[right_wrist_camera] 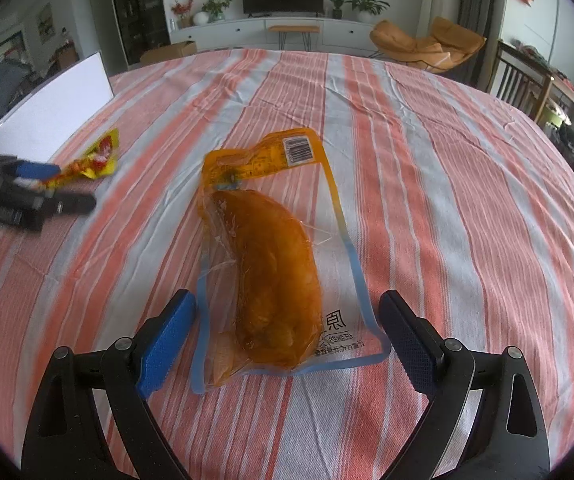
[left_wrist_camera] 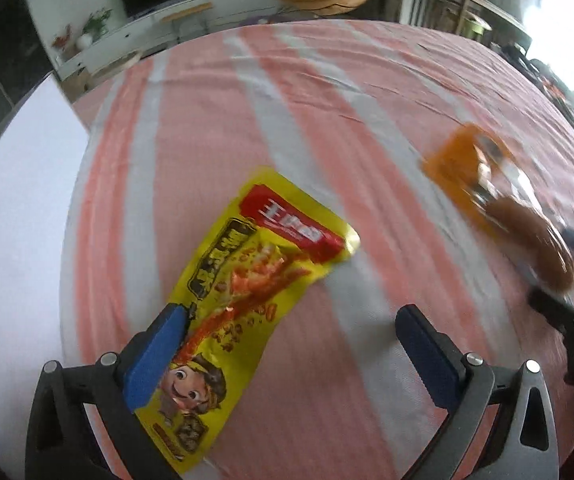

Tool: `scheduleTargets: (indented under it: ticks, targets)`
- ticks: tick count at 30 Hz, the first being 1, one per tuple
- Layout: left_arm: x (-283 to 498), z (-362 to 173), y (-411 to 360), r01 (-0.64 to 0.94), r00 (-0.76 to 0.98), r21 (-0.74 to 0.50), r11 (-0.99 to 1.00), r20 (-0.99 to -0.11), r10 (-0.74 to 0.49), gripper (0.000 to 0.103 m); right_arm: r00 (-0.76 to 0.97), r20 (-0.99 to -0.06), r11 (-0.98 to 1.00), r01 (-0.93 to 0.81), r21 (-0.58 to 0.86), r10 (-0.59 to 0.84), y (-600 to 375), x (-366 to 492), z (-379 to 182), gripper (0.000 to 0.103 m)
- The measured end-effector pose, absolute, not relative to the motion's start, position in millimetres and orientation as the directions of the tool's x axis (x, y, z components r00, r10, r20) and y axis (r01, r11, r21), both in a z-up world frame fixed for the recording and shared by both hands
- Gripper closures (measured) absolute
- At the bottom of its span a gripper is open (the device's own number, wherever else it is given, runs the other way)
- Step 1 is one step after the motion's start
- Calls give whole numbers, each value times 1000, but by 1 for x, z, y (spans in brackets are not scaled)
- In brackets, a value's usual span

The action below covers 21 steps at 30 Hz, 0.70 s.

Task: Organize snacks
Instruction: 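Hold right tool at the sausage pack while left tool moves to the yellow spicy-strip pack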

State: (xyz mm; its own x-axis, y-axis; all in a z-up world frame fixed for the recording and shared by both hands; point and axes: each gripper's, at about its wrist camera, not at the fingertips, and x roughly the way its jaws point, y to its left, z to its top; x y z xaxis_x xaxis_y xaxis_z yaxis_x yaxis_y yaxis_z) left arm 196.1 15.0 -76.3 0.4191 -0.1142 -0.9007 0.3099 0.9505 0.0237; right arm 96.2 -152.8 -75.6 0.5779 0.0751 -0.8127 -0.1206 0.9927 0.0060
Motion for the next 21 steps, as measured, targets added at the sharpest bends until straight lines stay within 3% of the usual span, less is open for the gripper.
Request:
scheduleTargets:
  ticks: [7, 15, 21]
  targets:
    - [167, -49, -3, 341, 353, -146, 929, -896, -270, 0, 578, -813, 993, -121, 6, 75, -153, 96, -76, 8]
    - [164, 8, 35, 281, 452, -220, 934, -828, -331, 0, 578, -813, 993, -120, 6, 75, -153, 96, -76, 8]
    - [160, 21, 57, 253, 485, -229, 940, -811, -328, 0, 578, -812, 993, -120, 7, 76, -153, 96, -76, 8]
